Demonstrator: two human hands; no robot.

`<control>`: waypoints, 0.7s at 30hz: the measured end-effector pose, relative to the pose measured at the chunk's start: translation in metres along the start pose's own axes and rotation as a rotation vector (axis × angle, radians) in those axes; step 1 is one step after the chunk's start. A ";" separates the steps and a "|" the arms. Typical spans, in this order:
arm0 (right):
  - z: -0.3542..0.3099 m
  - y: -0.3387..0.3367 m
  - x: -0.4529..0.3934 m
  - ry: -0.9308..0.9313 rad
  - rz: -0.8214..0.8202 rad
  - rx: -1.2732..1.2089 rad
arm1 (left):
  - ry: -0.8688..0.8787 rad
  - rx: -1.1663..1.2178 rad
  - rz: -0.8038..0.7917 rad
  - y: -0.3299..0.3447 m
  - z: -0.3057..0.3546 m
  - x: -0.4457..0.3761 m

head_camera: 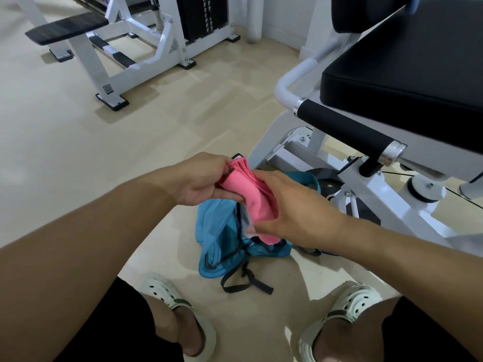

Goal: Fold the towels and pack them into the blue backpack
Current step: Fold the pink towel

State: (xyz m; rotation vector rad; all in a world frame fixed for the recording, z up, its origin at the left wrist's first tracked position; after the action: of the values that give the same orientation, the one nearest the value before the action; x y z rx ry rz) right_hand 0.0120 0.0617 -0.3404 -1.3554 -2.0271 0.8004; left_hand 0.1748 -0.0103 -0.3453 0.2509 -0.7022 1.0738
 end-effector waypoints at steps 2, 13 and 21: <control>0.003 -0.001 -0.004 -0.048 0.070 0.002 | 0.002 -0.014 -0.007 0.001 0.001 0.002; 0.015 -0.018 -0.014 -0.005 -0.001 -0.242 | 0.295 -0.634 -0.075 0.002 0.005 0.006; 0.023 -0.023 -0.015 0.020 -0.339 -0.092 | 0.415 -0.675 -0.074 -0.007 0.009 0.000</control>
State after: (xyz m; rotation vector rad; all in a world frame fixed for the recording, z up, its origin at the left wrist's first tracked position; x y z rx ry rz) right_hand -0.0134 0.0364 -0.3406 -1.0197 -2.2192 0.5459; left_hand 0.1774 -0.0182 -0.3372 -0.5100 -0.6329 0.7323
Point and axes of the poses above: each hand's wrist, its own x-axis away from the middle knuckle, its own y-axis out of the palm, z = x × y, the point moved 4 cm from there along -x, towards the middle knuckle, and after that the axes turned 12 degrees about -x, right-handed, at the moved point
